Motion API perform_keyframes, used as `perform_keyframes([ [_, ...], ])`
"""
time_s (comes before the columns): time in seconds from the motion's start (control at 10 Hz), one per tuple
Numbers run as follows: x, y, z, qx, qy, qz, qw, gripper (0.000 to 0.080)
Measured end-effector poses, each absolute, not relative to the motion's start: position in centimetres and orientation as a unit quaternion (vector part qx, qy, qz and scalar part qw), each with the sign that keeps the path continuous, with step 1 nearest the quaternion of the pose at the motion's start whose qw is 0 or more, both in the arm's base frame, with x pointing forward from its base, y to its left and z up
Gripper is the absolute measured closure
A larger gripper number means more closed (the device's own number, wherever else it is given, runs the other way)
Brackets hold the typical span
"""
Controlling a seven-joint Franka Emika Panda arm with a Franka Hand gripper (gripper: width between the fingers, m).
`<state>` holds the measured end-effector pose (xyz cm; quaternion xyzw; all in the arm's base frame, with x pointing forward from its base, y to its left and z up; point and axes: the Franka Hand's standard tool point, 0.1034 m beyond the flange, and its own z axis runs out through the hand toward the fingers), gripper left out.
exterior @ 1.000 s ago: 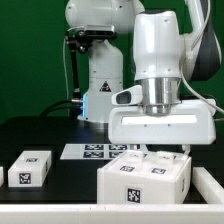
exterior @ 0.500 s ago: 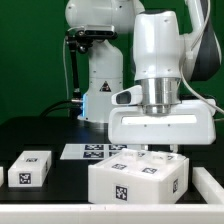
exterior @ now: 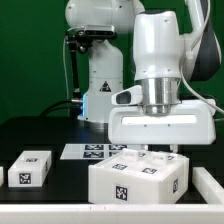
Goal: Assemble cabinet
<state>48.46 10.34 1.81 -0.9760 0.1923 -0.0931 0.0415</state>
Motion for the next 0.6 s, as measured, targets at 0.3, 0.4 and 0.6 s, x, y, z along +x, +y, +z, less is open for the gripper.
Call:
perform_keyframes([
  [0.3,48.46,10.34,1.81,-0.976,0.192,-0.093,0.042,0.0591],
  [0.4,48.46,10.34,1.81,-0.976,0.192,-0.093,0.042,0.0591],
  [0.6,48.46,10.34,1.81,-0.976,0.192,-0.093,0.042,0.0591],
])
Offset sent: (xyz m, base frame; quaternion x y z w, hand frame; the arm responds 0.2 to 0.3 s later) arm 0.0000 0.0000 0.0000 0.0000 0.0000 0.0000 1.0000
